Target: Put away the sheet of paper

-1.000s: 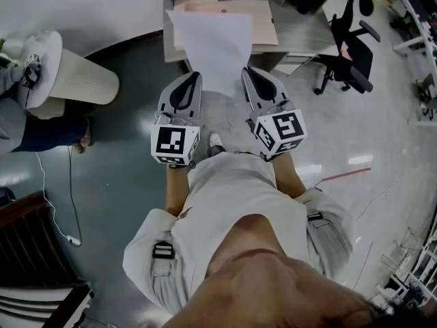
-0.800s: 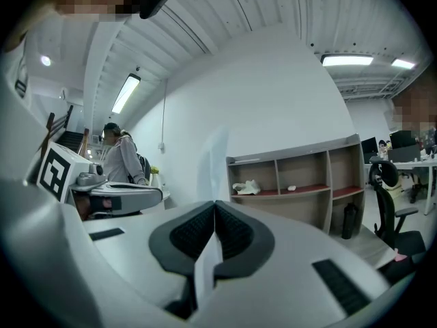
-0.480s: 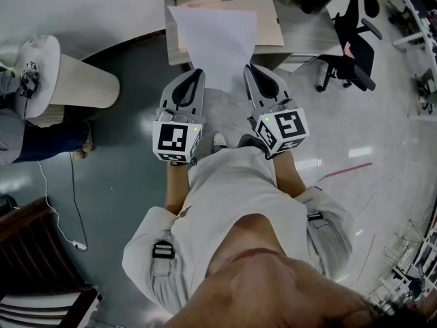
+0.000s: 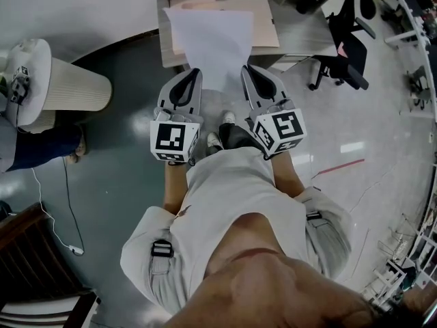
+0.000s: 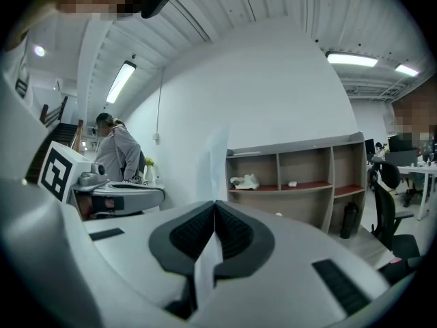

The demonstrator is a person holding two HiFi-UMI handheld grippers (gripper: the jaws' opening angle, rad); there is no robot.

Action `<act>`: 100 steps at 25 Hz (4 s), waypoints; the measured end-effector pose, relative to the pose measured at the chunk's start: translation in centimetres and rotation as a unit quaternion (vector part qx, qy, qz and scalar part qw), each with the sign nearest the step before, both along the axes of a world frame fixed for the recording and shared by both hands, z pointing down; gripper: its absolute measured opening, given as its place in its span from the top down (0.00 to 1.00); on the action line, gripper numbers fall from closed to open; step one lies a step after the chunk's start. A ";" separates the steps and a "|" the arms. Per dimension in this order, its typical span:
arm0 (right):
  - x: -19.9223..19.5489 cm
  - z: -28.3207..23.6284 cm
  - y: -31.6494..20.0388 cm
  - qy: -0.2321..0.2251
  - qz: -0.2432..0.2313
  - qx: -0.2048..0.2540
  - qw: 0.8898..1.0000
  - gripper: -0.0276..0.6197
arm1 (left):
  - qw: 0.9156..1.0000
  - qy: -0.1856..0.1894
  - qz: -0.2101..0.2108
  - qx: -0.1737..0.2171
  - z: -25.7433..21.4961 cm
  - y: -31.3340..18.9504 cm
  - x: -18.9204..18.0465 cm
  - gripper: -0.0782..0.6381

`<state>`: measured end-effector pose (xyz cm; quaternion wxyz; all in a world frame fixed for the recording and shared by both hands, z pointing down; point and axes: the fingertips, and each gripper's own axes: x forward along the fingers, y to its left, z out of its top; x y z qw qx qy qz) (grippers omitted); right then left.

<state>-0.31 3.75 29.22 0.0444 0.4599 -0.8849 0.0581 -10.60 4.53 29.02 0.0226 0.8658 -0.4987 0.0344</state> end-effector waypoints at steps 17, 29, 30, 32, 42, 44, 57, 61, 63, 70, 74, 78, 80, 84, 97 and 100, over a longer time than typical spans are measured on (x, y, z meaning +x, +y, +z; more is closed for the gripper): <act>1.3 -0.5 -8.0 -0.023 -0.036 0.011 0.999 0.93 | 0.999 -0.023 -0.032 0.011 -1.2 -7.3 1.6 0.86; 3.2 -1.5 -12.3 -0.034 -0.053 0.021 0.998 0.93 | 0.998 -0.031 -0.049 0.016 -2.1 -11.4 3.5 0.86; 3.4 -1.4 -12.5 -0.034 -0.053 0.021 0.998 0.93 | 0.998 -0.032 -0.050 0.014 -2.0 -11.6 3.8 0.86; 3.8 -1.2 -12.7 -0.033 -0.056 0.017 0.998 0.93 | 0.998 -0.032 -0.053 0.008 -1.7 -11.8 4.1 0.86; 4.4 -0.3 -14.2 -0.041 -0.064 0.003 0.997 0.93 | 0.998 -0.038 -0.059 -0.005 -0.9 -13.2 5.1 0.86; 4.2 -0.1 -14.7 -0.041 -0.065 0.001 0.997 0.93 | 0.998 -0.038 -0.059 -0.007 -0.7 -13.6 5.0 0.86; 2.7 0.3 -19.6 -0.032 -0.050 0.003 0.998 0.93 | 0.999 -0.029 -0.045 -0.003 -0.3 -19.0 3.5 0.86; 1.9 0.4 -21.6 -0.027 -0.044 0.002 0.999 0.93 | 0.999 -0.027 -0.037 -0.004 -0.1 -21.3 2.7 0.86; 1.5 0.6 -22.7 -0.026 -0.041 0.000 0.999 0.93 | 0.999 -0.026 -0.033 -0.006 0.0 -22.5 2.3 0.86; -0.6 2.4 -26.1 -0.016 -0.035 -0.026 0.999 0.93 | 0.999 -0.024 -0.022 -0.032 2.0 -26.1 0.4 0.86; -1.3 4.0 -28.3 -0.006 -0.029 -0.041 0.999 0.93 | 0.999 -0.023 -0.011 -0.046 4.1 -28.3 0.1 0.86; -2.5 5.9 -29.7 0.003 -0.022 -0.059 0.998 0.93 | 0.998 -0.031 0.007 -0.057 6.2 -29.8 -0.7 0.86; -3.1 7.1 -30.2 0.008 -0.020 -0.074 0.997 0.93 | 0.997 -0.030 0.014 -0.065 7.2 -30.5 -1.2 0.86; -3.7 9.2 -31.1 0.022 -0.008 -0.097 0.995 0.93 | 0.996 -0.029 0.024 -0.075 9.2 -32.1 -2.2 0.86; -3.3 15.4 -33.0 0.050 0.036 -0.164 0.984 0.93 | 0.991 -0.033 0.066 -0.113 14.8 -34.5 -1.8 0.86; -2.8 17.1 -33.4 0.055 0.040 -0.180 0.981 0.93 | 0.989 -0.037 0.069 -0.122 16.2 -35.0 -1.4 0.86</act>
